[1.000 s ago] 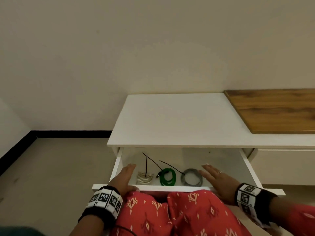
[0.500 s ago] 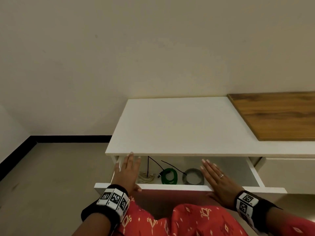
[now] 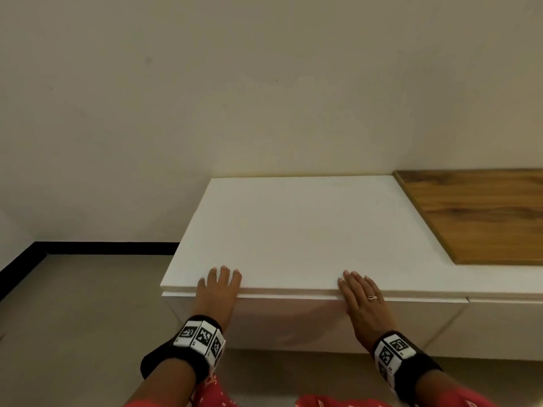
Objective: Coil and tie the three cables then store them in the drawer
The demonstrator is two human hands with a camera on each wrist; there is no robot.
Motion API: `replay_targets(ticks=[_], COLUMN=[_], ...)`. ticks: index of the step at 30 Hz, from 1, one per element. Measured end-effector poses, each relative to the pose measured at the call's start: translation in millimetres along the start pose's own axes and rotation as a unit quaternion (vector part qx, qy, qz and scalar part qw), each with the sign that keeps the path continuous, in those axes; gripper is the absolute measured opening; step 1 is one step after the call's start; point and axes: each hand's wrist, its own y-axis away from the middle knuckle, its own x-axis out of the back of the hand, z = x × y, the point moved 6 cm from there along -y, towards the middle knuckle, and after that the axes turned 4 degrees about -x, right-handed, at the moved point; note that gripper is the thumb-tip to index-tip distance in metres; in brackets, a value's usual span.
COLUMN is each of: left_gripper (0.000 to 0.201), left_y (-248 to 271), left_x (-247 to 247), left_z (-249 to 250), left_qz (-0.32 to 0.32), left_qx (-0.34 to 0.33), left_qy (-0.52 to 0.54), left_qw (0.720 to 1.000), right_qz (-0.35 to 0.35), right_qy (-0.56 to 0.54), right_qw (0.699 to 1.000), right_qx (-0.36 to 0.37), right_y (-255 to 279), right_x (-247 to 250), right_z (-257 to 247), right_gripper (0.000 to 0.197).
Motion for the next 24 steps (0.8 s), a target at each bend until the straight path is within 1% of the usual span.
replay_targets(ticks=[2,3,4,5,6,9,10,11,13,14,16,18,20,21,23,24], left_gripper=[0.078,0.072,0.066,0.061,0.059,0.058,0.061,0.067,0.079,0.081,0.079,0.072,0.064,0.062,0.065,0.068], left_y=[-4.2,-6.5,-8.9,-9.8,-9.8,-7.6,-6.4,-4.5,-0.4,0.8,1.0,4.5,5.8,6.3,12.0,9.1], left_x=[-11.8,-13.7,-11.9,-8.8,-10.6,-11.3,-12.1,-15.6,-14.7,-19.7,-28.9,-32.9,-36.3,-35.2,-29.4,-25.1], left_z=[3.8,4.8,6.8,7.9,8.8,5.2,3.8,3.0,2.9,2.9,2.1,-1.5,-4.9,-6.5,-5.7,-7.3], left_qz=[0.035,0.049,0.071,0.097,0.115,0.125,0.13,0.131,0.129,0.12,0.107,0.106,0.121,0.135,0.144,0.129], left_qx=[0.003,0.002,-0.006,-0.019,-0.033,-0.043,-0.043,-0.038,-0.024,-0.013,0.009,0.014,0.006,0.002,-0.001,-0.002], left_qy=[-0.01,-0.013,-0.026,-0.03,-0.028,-0.02,-0.01,0.008,0.046,0.061,0.088,0.096,0.094,0.088,0.088,0.094], left_qw=[0.999,0.999,0.997,0.995,0.992,0.991,0.991,0.991,0.99,0.991,0.99,0.99,0.988,0.987,0.986,0.987], right_qz=[0.079,0.099,0.094,0.073,0.052,0.03,0.028,0.031,0.052,0.059,0.064,0.073,0.081,0.069,0.041,0.043], right_qy=[0.006,0.003,0.001,-0.01,-0.027,-0.057,-0.074,-0.094,-0.123,-0.133,-0.153,-0.171,-0.182,-0.185,-0.191,-0.211], right_qw=[0.997,0.995,0.996,0.997,0.998,0.998,0.997,0.995,0.991,0.989,0.986,0.983,0.98,0.98,0.98,0.976], right_qx=[-0.007,-0.005,-0.007,-0.001,-0.001,0.002,0.001,-0.004,-0.009,-0.006,0.001,0.004,-0.001,-0.009,-0.021,-0.026], right_y=[-5.8,-10.3,-15.4,-19.6,-20.1,-21.2,-20.2,-17.5,-11.1,-9.0,-7.4,-4.3,-7.1,-9.3,-12.5,-11.8], right_x=[5.8,9.8,12.0,10.5,11.1,14.0,14.0,8.9,10.8,9.6,10.2,12.3,11.3,6.7,11.1,13.0], right_z=[-6.0,-8.5,-9.0,-8.9,-7.7,-6.9,-6.9,-7.3,-4.6,-4.5,-1.8,0.0,1.6,6.4,5.2,1.2], right_gripper=[0.047,0.044,0.055,0.069,0.077,0.08,0.079,0.073,0.05,0.043,0.041,0.044,0.045,0.045,0.041,0.037])
